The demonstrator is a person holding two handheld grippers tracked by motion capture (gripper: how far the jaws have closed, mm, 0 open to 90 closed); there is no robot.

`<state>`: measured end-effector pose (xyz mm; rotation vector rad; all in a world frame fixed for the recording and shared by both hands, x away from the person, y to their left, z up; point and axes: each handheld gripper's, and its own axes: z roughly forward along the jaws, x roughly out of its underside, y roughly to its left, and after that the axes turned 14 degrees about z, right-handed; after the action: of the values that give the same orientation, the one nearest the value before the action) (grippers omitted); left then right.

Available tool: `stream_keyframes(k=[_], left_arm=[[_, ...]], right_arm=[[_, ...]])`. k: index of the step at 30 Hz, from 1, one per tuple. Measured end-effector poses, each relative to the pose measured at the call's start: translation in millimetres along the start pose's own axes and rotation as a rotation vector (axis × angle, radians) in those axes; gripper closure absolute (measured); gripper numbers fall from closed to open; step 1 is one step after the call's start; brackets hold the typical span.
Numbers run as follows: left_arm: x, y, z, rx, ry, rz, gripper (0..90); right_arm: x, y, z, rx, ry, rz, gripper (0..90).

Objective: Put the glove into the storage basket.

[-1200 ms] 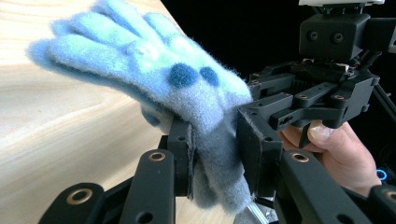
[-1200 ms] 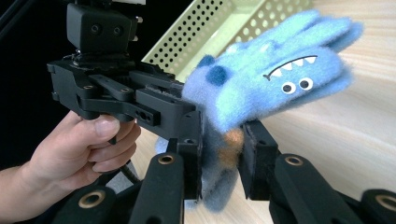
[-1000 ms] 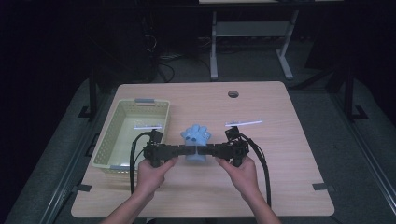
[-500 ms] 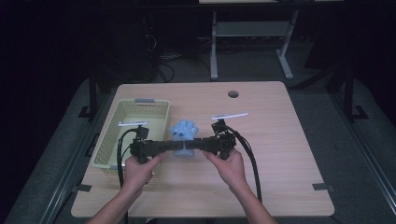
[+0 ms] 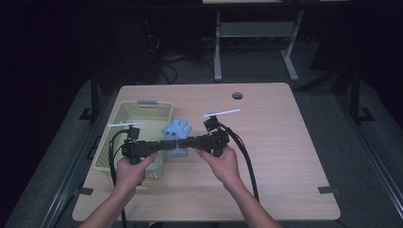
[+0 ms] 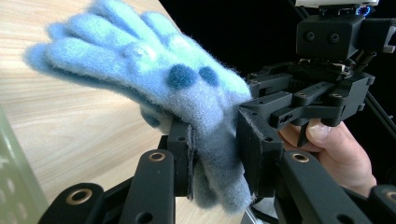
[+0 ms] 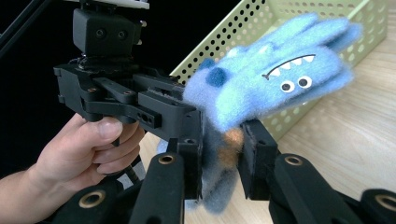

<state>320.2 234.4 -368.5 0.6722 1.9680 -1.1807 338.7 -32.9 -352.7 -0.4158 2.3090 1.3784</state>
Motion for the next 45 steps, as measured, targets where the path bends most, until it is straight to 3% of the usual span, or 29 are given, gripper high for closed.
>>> stream_keyframes(k=[11, 12, 26, 45], left_arm=[[-3.8, 6.0, -15.5, -0.018, -0.006, 0.0, 67.0], [-4.0, 6.9, -17.3, -0.02, -0.008, 0.0, 67.0], [-1.2, 20.8, -39.5, -0.033, -0.014, -0.03, 66.1], [1.7, 48.5, -71.9, -0.065, -0.035, -0.075, 66.6]], right_arm=[[-9.5, 7.9, 15.1, -0.017, 0.022, -0.006, 72.8], [-10.7, 7.9, 17.2, -0.017, 0.016, -0.022, 72.8], [-16.9, 14.0, 42.0, -0.038, 0.033, -0.029, 72.8], [-27.2, 19.5, 84.8, -0.068, 0.042, 0.012, 73.5]])
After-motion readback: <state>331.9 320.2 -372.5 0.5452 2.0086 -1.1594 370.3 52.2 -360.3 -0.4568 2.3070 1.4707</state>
